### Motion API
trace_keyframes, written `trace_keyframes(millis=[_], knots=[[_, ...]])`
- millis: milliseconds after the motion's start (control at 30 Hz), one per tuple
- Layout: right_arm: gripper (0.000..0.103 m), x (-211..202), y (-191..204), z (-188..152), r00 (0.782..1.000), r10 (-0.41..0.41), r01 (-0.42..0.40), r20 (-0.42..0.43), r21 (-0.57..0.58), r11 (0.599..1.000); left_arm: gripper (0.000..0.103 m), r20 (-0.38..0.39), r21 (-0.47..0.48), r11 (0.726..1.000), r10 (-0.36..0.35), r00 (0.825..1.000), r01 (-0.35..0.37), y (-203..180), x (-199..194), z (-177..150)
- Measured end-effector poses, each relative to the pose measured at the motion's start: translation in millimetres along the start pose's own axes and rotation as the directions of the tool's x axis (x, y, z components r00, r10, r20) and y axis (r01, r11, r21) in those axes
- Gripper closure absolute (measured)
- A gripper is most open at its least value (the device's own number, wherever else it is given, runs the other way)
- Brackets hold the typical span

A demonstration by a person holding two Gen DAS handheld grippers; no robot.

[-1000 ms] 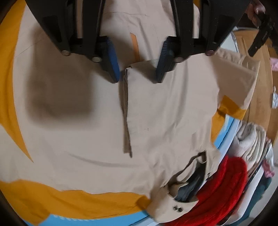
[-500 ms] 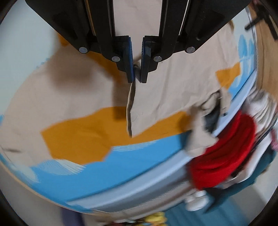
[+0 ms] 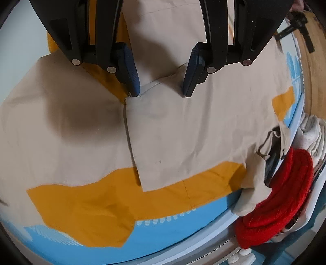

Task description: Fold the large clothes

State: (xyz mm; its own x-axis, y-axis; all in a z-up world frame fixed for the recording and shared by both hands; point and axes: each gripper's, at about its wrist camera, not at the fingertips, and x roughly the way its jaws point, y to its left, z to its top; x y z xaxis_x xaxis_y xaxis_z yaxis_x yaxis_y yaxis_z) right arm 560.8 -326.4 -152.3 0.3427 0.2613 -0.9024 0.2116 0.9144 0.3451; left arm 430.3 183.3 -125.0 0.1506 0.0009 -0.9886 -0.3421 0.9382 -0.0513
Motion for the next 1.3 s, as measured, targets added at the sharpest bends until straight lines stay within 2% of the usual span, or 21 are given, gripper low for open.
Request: trace_keyframes(millis=[133, 233, 367, 500, 667, 700, 733, 800, 900, 967, 1100, 1233, 1300], knots=[[0.057, -29, 6, 6, 0.993, -0.045, 0.051, 0.110, -0.047, 0.998, 0.068, 0.091, 0.050, 0.998, 0.030, 0.995, -0.034, -13, -28, 0], [0.057, -53, 6, 14, 0.984, -0.034, 0.044, 0.175, -0.052, 0.998, 0.066, 0.157, 0.101, 0.994, 0.036, 0.987, -0.052, -26, -48, -5], [0.057, -101, 6, 17, 0.956, -0.051, 0.086, 0.290, -0.109, 0.990, 0.064, 0.261, 0.159, 0.986, 0.005, 0.965, -0.048, -42, -78, -17], [0.057, -160, -11, 21, 0.909, -0.029, 0.088, 0.415, -0.124, 0.988, 0.057, 0.363, 0.188, 0.981, -0.025, 0.931, -0.047, -55, -105, -18], [0.058, -222, -78, 31, 0.823, -0.058, 0.098, 0.565, -0.040, 0.994, 0.055, 0.478, 0.171, 0.985, -0.076, 0.875, -0.008, -59, -133, -28], [0.063, -231, -99, 33, 0.804, -0.082, 0.106, 0.589, -0.007, 0.994, 0.055, 0.484, 0.169, 0.986, -0.085, 0.871, 0.002, -61, -135, -30], [0.079, -234, -124, 38, 0.794, -0.106, 0.111, 0.599, 0.028, 0.993, 0.055, 0.484, 0.172, 0.985, -0.087, 0.871, 0.002, -64, -136, -32], [0.094, -233, -169, 45, 0.792, -0.164, 0.128, 0.588, 0.103, 0.986, 0.055, 0.475, 0.177, 0.984, -0.071, 0.877, -0.016, -70, -134, -35], [0.094, -219, -237, 53, 0.808, -0.242, 0.134, 0.537, 0.231, 0.964, 0.058, 0.437, 0.226, 0.974, -0.093, 0.894, -0.009, -83, -128, -40], [0.094, -202, -279, 60, 0.837, -0.254, 0.109, 0.485, 0.306, 0.946, 0.059, 0.432, 0.246, 0.969, -0.078, 0.899, -0.034, -91, -123, -42], [0.088, -176, -342, 65, 0.877, -0.232, 0.032, 0.421, 0.431, 0.902, 0.059, 0.408, 0.265, 0.963, -0.069, 0.910, -0.045, -100, -110, -41], [0.073, -156, -384, 70, 0.894, -0.216, -0.015, 0.392, 0.509, 0.860, 0.059, 0.384, 0.262, 0.965, -0.073, 0.920, -0.033, -106, -99, -36], [0.070, -142, -400, 74, 0.905, -0.199, -0.042, 0.375, 0.547, 0.836, 0.059, 0.382, 0.264, 0.964, -0.064, 0.922, -0.042, -107, -95, -34]])
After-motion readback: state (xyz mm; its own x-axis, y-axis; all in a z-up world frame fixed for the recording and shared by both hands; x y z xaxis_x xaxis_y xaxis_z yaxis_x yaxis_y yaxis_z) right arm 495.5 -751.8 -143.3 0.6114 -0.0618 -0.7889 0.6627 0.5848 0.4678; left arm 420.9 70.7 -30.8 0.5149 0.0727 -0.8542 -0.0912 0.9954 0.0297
